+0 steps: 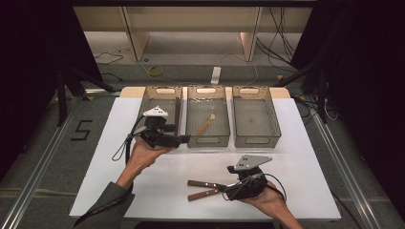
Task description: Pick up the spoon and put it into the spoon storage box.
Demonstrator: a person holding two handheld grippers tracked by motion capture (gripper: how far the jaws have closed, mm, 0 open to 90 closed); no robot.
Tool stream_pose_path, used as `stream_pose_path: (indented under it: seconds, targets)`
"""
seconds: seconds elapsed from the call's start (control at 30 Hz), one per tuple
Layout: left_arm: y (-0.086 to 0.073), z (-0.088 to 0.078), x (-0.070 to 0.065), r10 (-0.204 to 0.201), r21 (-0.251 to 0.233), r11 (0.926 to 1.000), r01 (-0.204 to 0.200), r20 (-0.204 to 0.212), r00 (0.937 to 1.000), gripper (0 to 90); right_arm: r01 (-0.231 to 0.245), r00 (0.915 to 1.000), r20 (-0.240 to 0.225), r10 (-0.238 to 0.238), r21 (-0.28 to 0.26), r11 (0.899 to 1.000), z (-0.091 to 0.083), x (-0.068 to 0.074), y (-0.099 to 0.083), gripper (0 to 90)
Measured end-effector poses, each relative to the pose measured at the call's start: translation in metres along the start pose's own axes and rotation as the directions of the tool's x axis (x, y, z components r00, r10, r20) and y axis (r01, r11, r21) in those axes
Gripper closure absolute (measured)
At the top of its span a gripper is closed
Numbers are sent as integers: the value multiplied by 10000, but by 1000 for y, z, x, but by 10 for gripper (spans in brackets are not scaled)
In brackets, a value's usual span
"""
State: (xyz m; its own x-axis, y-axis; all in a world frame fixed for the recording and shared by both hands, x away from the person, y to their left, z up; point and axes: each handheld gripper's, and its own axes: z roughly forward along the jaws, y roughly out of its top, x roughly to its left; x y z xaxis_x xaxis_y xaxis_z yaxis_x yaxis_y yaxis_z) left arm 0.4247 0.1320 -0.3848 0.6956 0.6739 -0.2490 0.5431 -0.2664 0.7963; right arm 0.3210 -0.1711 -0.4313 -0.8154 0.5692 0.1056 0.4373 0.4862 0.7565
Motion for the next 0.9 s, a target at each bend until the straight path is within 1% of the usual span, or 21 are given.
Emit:
stream_pose_path:
  seconds: [0.07, 0.17, 0.23, 0.33, 0.37, 0.4, 0.47, 0.5, 0.57, 0.63, 0.73, 0.8, 0.83, 0.9]
  targets:
    - [-2, -3, -5, 229, -59, 9997, -229, -4, 9997, 182, 1, 10000, -40, -1, 18, 10000, 0, 0, 0, 271]
    - [-6, -8, -11, 476, -308, 9984, -478, -73, 9988, 179, 67, 9999, -112, -66, 52, 10000, 0, 1, -1, 270]
    - [-9, -11, -15, 612, -488, 9969, -614, -63, 9981, 178, 103, 9999, -127, -103, 36, 9999, 1, 1, 0, 270]
    - [-14, -12, -17, 721, -614, 9955, -728, -134, 9973, 178, 148, 9998, -143, -147, 87, 9999, 1, 1, 0, 270]
    - [-15, -12, -17, 713, -614, 9955, -725, -213, 9972, 178, 111, 9998, -160, -109, 121, 9999, 1, 2, 0, 270]
    - [-17, -12, -17, 652, -611, 9959, -666, -243, 9976, 178, 178, 9997, -165, -176, 125, 9998, 1, 2, 0, 270]
    - [-21, -12, -16, 502, -702, 9962, -511, -138, 9986, 178, 180, 9996, -215, -177, 138, 9997, 2, 4, 0, 270]
    - [-23, -13, -16, 485, -717, 9962, -496, -163, 9987, 178, 176, 9996, -228, -173, 151, 9997, 2, 4, 0, 269]
    - [-27, -16, -16, 535, -805, 9952, -555, -265, 9982, 175, 248, 9994, -239, -244, 197, 9995, 2, 4, 0, 270]
    - [-31, -20, -16, 449, -920, 9946, -472, -271, 9986, 175, 190, 9995, -262, -185, 180, 9997, 2, 4, 0, 270]
    - [-40, -26, -16, 316, -1008, 9943, -353, -385, 9988, 176, 293, 9990, -358, -283, 274, 9992, 3, 5, -1, 274]
    - [-46, -30, -17, 222, -1048, 9942, -260, -370, 9991, 174, 362, 9984, -451, -349, 297, 9989, 5, 7, 0, 274]
    - [-49, -32, -17, 273, -1000, 9945, -316, -439, 9987, 170, 368, 9982, -479, -352, 319, 9988, 6, 8, 0, 274]
    - [-54, -37, -17, 314, -1092, 9933, -372, -544, 9980, 168, 464, 9976, -536, -443, 379, 9982, 7, 10, -1, 274]
